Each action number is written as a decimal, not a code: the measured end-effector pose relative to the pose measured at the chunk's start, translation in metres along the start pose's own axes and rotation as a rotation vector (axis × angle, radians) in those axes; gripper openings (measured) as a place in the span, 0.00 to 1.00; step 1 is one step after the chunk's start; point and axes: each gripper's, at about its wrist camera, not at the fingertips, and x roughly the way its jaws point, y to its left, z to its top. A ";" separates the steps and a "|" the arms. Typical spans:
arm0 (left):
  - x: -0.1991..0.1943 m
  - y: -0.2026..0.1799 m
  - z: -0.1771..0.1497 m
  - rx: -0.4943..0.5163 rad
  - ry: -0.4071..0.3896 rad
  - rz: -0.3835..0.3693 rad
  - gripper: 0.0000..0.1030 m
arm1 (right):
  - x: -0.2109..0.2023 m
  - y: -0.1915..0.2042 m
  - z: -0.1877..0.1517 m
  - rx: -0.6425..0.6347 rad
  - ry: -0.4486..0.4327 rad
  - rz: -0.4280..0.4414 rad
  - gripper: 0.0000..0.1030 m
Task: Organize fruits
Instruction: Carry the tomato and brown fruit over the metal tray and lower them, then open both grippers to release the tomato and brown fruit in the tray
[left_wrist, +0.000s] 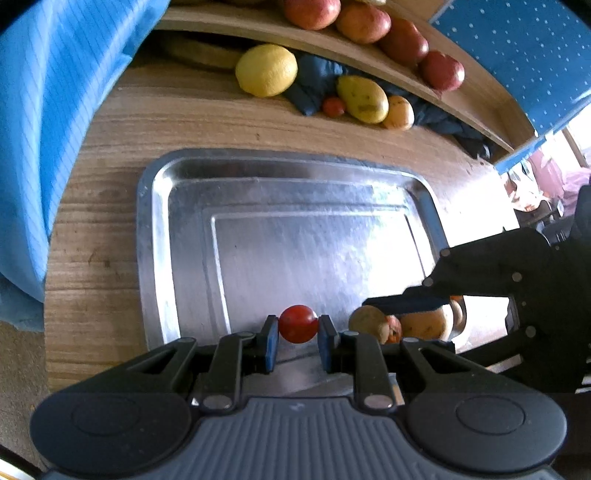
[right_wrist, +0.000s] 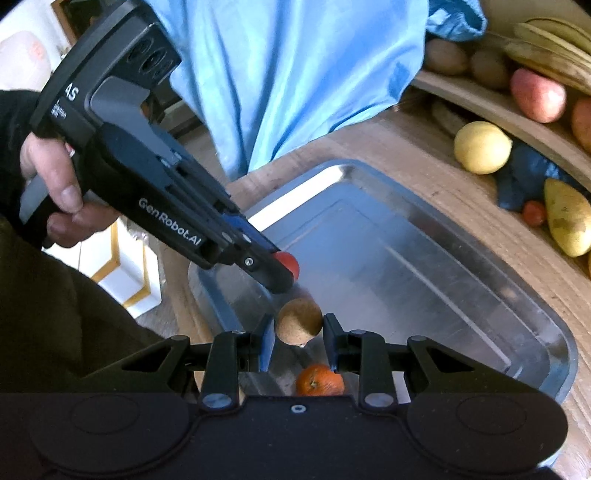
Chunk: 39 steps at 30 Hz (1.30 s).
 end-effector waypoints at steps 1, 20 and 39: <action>0.000 0.000 -0.001 0.005 0.008 -0.004 0.23 | 0.000 0.001 -0.001 -0.007 0.006 0.004 0.29; 0.013 -0.009 -0.008 0.069 0.111 -0.007 0.24 | 0.003 0.003 0.000 -0.066 0.064 0.022 0.29; 0.010 -0.009 -0.010 0.065 0.114 0.000 0.29 | 0.004 0.004 -0.001 -0.070 0.063 0.004 0.31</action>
